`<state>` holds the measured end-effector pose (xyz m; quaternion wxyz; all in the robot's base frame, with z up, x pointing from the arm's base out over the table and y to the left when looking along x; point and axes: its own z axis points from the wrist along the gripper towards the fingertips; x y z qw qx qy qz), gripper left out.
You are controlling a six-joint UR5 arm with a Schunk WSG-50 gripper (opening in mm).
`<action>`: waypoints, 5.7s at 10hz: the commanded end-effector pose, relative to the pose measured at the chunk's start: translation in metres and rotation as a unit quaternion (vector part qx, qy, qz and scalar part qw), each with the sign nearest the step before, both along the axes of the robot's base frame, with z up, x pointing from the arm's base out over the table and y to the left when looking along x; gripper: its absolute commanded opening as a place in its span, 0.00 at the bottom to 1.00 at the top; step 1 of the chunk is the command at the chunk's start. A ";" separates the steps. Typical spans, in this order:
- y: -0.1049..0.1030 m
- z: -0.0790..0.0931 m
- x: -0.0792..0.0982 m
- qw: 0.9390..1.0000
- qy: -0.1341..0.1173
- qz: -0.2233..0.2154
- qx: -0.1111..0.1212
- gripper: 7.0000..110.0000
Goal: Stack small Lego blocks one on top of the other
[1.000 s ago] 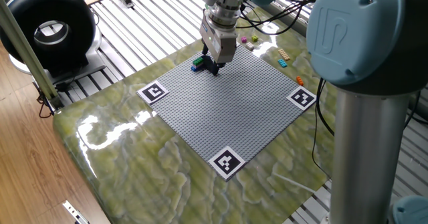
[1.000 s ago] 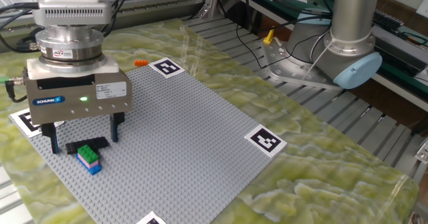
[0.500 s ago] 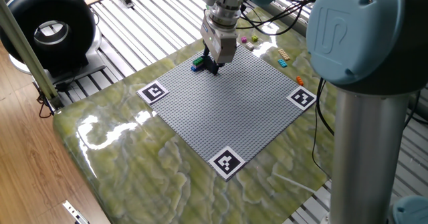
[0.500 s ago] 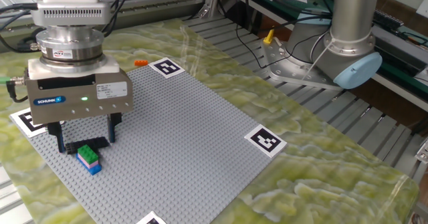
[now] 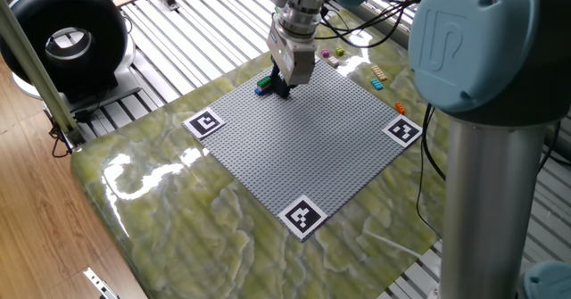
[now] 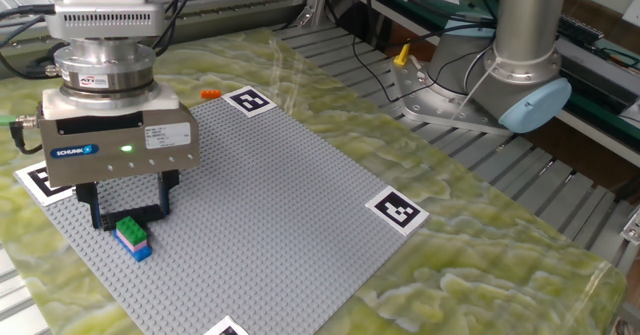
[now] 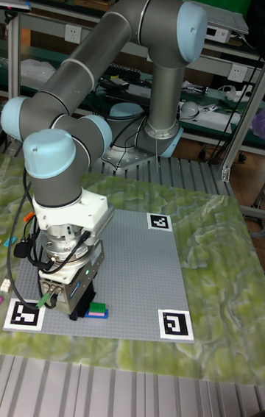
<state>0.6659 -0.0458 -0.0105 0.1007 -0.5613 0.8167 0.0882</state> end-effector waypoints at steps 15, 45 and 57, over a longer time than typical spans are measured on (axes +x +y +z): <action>-0.015 0.032 0.005 0.997 0.022 -0.067 -0.039 0.00; 0.038 0.059 0.024 0.779 0.153 -0.595 -0.124 0.00; 0.033 0.037 0.019 0.796 0.121 -0.589 -0.068 0.00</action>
